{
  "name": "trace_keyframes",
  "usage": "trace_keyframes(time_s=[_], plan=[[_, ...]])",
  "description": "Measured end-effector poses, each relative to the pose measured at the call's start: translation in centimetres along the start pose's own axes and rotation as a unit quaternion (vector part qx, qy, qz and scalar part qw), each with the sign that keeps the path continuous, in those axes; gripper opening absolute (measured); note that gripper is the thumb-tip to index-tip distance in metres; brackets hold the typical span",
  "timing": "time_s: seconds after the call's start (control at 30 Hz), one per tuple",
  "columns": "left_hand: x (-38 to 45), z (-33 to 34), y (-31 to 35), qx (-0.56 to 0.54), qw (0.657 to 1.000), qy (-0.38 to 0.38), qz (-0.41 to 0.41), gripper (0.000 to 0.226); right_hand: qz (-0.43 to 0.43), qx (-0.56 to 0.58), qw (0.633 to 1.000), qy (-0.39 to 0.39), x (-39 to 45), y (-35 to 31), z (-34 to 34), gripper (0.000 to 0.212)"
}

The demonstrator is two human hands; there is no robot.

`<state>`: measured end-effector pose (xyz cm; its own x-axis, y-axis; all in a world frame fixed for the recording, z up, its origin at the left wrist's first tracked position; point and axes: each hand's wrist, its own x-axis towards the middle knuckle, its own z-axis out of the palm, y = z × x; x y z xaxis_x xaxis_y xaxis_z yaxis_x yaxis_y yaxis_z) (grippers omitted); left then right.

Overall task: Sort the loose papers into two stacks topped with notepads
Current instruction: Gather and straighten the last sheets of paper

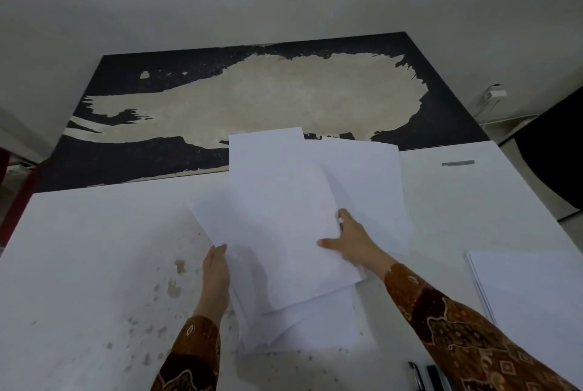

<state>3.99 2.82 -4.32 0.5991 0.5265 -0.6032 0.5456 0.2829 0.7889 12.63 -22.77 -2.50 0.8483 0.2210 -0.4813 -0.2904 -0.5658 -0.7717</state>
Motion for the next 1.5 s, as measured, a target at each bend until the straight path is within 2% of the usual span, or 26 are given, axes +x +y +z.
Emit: trace_keyframes(time_s=[0.07,0.17,0.23,0.33,0.43,0.5,0.53,0.63,0.73,0.87,0.93,1.0,1.07,1.17,1.3,1.43,1.5], plan=[[-0.2,-0.5,-0.1,0.012,0.999,-0.008,0.029,0.063,-0.018,-0.055,0.998,-0.029,0.0,-0.7,1.3,0.066],[0.0,-1.7,-0.3,0.08,0.994,0.0,0.075,0.049,-0.053,-0.121,0.99,-0.046,0.6,-2.0,2.8,0.065],[0.5,-2.5,-0.7,0.109,0.99,0.028,0.085,0.04,-0.063,-0.123,0.99,0.014,1.7,-3.1,2.9,0.061],[0.8,-3.3,-0.4,0.134,0.983,0.068,0.102,0.042,-0.012,-0.177,0.979,0.101,4.2,-4.1,1.3,0.06],[1.0,-4.5,-0.4,0.143,0.979,0.093,0.112,0.038,0.067,-0.261,0.958,0.095,5.9,-4.1,-0.6,0.083],[1.2,-5.0,-0.4,0.139,0.979,0.088,0.121,0.031,0.079,-0.298,0.948,0.083,6.1,-3.8,-1.0,0.1],[1.3,-5.3,-0.4,0.136,0.979,0.085,0.126,0.029,0.069,-0.316,0.942,0.084,6.2,-3.6,-0.7,0.102],[1.2,-5.5,-0.3,0.137,0.979,0.074,0.129,0.027,0.01,-0.344,0.931,0.122,5.9,-2.7,0.9,0.083],[0.7,-5.6,-0.3,0.137,0.979,0.069,0.136,0.027,-0.041,-0.311,0.935,0.166,5.7,-2.1,2.2,0.062],[0.0,-5.7,0.1,0.129,0.979,0.074,0.14,0.028,-0.028,-0.248,0.953,0.17,6.1,-3.0,2.5,0.051],[-0.4,-6.3,0.1,0.128,0.979,0.066,0.146,0.024,-0.01,-0.257,0.95,0.18,6.6,-3.9,2.6,0.064],[-0.7,-6.7,0.0,0.129,0.979,0.061,0.146,0.023,-0.001,-0.266,0.95,0.165,7.2,-4.7,2.8,0.088],[-1.0,-6.9,0.0,0.135,0.979,0.06,0.137,0.032,0.012,-0.258,0.956,0.142,7.9,-5.3,3.5,0.105],[-1.4,-7.1,-0.2,0.122,0.982,0.058,0.129,0.034,0.01,-0.3,0.941,0.156,8.0,-6.1,5.0,0.102],[-1.7,-7.2,-0.4,0.119,0.982,0.061,0.133,0.023,-0.018,-0.339,0.921,0.191,8.1,-6.9,6.1,0.092],[-1.8,-7.1,-0.2,0.123,0.983,0.065,0.119,0.044,0.051,-0.229,0.956,0.176,8.7,-7.8,5.2,0.107],[-1.6,-7.5,-0.3,0.129,0.981,0.071,0.126,0.04,0.058,-0.17,0.968,0.176,8.9,-7.9,4.3,0.102]])
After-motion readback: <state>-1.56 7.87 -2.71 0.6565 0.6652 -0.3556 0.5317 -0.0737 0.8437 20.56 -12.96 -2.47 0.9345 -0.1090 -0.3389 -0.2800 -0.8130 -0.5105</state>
